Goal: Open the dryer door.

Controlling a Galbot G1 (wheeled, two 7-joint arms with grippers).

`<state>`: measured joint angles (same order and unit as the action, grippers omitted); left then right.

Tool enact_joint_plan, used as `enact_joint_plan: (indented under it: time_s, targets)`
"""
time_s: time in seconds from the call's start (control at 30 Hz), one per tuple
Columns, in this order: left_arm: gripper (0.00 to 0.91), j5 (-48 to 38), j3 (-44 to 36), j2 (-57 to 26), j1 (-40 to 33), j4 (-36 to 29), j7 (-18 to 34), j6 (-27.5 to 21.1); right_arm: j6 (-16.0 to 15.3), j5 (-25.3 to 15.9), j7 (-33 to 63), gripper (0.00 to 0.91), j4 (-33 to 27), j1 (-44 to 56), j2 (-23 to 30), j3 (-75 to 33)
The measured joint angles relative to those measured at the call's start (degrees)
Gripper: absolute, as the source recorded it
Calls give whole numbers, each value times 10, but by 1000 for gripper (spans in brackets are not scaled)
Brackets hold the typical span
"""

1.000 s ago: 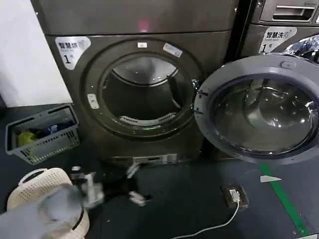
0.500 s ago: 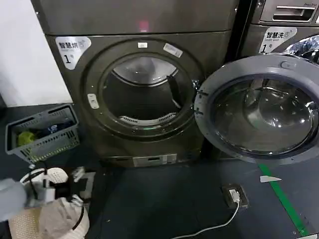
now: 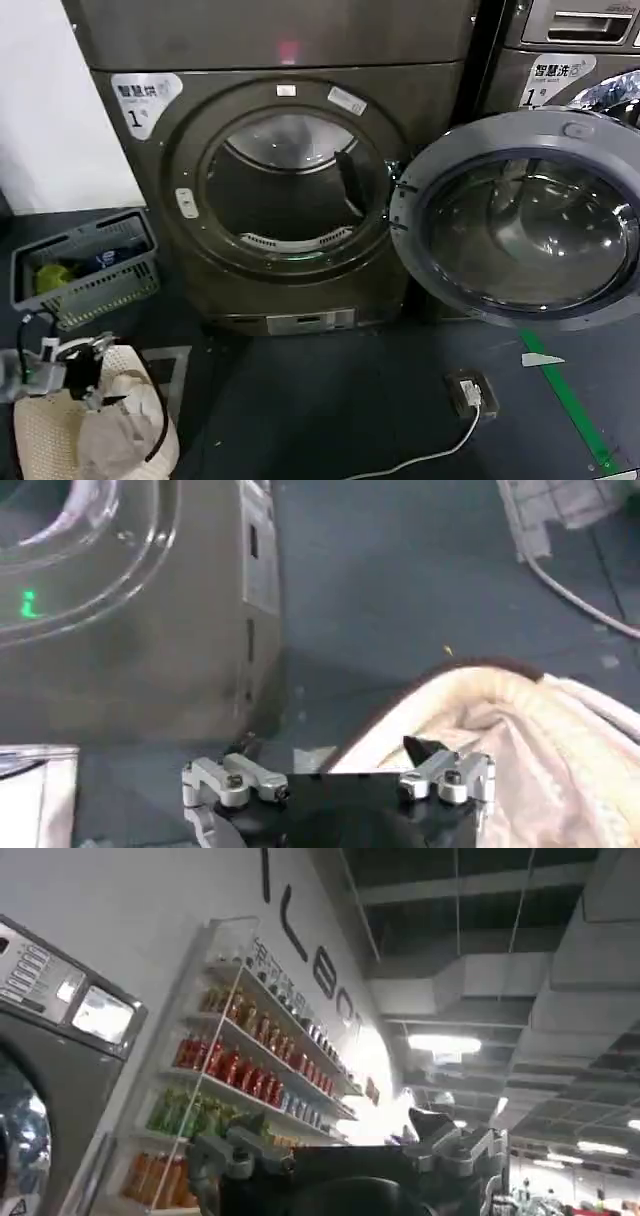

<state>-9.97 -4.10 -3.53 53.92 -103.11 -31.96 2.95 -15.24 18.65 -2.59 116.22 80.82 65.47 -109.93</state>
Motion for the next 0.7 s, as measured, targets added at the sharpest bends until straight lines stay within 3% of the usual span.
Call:
enact_joint_plan:
  time_s: [0.7]
  targets:
    - [907,94,5,-31,-1,42,-77,52,3,3,-2,907,-5,2,0,-7]
